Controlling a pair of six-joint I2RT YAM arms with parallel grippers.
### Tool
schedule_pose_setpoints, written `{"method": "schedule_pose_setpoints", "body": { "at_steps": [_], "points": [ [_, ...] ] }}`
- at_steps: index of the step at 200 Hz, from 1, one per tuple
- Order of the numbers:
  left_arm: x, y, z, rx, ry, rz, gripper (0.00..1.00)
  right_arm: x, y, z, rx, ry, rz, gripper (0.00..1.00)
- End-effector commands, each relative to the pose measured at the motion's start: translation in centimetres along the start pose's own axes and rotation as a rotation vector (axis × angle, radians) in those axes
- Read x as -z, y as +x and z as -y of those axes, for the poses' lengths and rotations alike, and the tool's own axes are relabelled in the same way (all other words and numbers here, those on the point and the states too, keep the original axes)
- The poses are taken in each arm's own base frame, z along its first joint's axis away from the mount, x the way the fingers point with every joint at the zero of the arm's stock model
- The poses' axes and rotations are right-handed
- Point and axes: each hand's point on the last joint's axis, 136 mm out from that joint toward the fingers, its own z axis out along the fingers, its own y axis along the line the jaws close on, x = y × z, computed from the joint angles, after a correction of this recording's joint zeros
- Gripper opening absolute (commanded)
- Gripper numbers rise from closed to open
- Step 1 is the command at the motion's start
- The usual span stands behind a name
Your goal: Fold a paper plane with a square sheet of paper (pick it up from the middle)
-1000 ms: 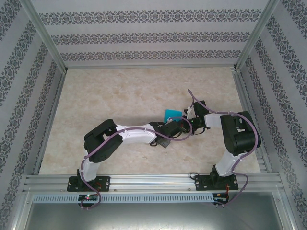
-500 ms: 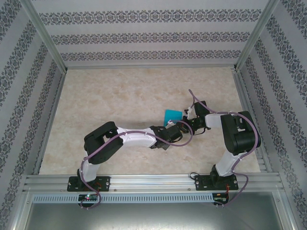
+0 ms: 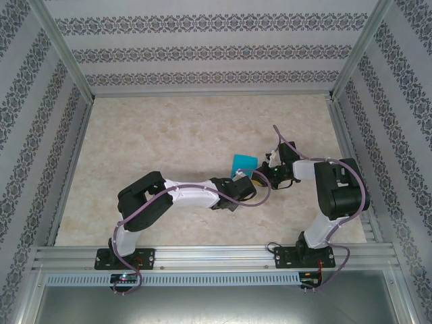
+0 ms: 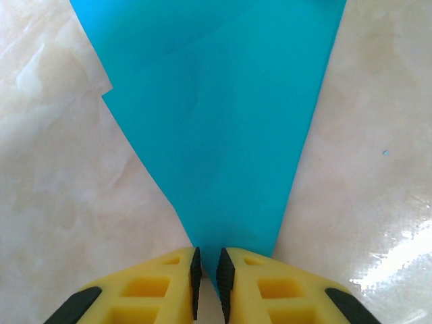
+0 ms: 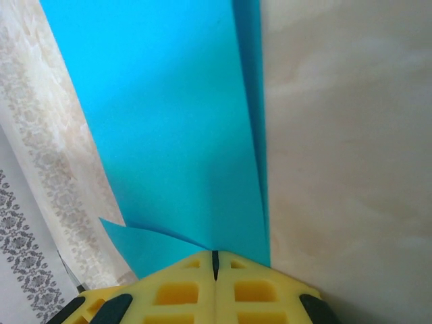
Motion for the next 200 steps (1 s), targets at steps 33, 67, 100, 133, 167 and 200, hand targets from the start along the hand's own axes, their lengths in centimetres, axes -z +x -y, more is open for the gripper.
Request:
{"method": "schedule_pose_setpoints", "body": {
  "at_steps": [33,67,100,133,167,200],
  "points": [
    [-2.3,14.5,-0.6,-0.175,0.009,-0.490,0.22,1.3,-3.3,2.6,-0.068,0.142,0.134,0.04],
    [-2.3,14.7,-0.6,-0.182,0.011,-0.495,0.22,1.7,-4.2,2.5,-0.080,0.143,0.169,0.05],
    [-2.3,14.7,-0.6,-0.181,0.016,-0.495,0.22,1.7,-4.8,2.5,-0.094,0.144,0.191,0.06],
    [-2.2,14.6,-0.6,-0.183,0.018,-0.497,0.22,1.9,-5.6,2.6,-0.128,0.132,0.228,0.06],
    [-2.0,14.7,-0.5,-0.181,0.023,-0.499,0.22,2.2,-6.4,2.8,-0.164,0.134,0.273,0.08],
    [-2.0,14.2,-0.3,-0.184,0.028,-0.492,0.22,2.2,-6.9,2.3,-0.160,0.122,0.272,0.08]
  ]
}}
